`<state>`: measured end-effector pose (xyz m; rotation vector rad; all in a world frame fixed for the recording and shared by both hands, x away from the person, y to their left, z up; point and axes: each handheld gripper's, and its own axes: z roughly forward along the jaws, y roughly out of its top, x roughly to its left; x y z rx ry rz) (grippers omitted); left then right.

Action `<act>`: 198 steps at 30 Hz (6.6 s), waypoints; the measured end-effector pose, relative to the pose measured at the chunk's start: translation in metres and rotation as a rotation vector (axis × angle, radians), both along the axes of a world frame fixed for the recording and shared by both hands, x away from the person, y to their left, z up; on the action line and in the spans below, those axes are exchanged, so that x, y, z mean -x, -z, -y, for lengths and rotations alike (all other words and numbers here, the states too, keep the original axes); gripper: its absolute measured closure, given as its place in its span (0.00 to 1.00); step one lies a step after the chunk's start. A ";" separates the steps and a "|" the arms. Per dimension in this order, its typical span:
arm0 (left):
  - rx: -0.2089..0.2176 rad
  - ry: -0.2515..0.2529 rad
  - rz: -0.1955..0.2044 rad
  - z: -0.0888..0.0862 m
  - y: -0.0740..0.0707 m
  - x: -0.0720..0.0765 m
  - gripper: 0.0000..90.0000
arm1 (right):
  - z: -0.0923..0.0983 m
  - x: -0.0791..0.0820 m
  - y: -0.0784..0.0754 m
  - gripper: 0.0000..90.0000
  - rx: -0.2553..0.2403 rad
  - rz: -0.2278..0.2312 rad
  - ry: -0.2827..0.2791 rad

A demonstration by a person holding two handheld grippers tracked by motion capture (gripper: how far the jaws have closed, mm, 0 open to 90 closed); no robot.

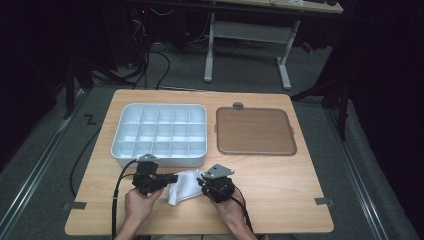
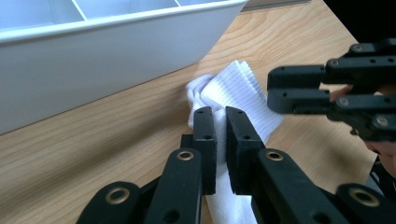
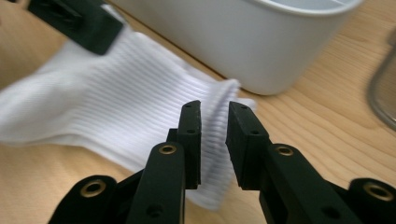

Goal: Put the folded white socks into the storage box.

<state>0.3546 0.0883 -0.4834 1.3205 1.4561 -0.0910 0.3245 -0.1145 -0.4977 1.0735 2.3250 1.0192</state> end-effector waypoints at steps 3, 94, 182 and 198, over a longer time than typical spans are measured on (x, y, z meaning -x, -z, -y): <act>0.000 0.000 -0.002 0.000 0.000 0.000 0.93 | 0.007 -0.005 0.002 0.80 -0.004 0.000 0.025; -0.011 0.079 0.067 0.033 0.029 -0.015 0.93 | -0.014 -0.001 0.026 0.85 -0.005 -0.111 -0.075; -0.224 0.060 0.209 0.038 0.040 0.005 0.58 | -0.004 0.011 0.017 0.88 -0.020 -0.096 -0.070; -0.192 0.022 0.170 0.026 0.042 -0.003 0.50 | -0.006 0.009 0.019 0.85 -0.038 -0.094 -0.070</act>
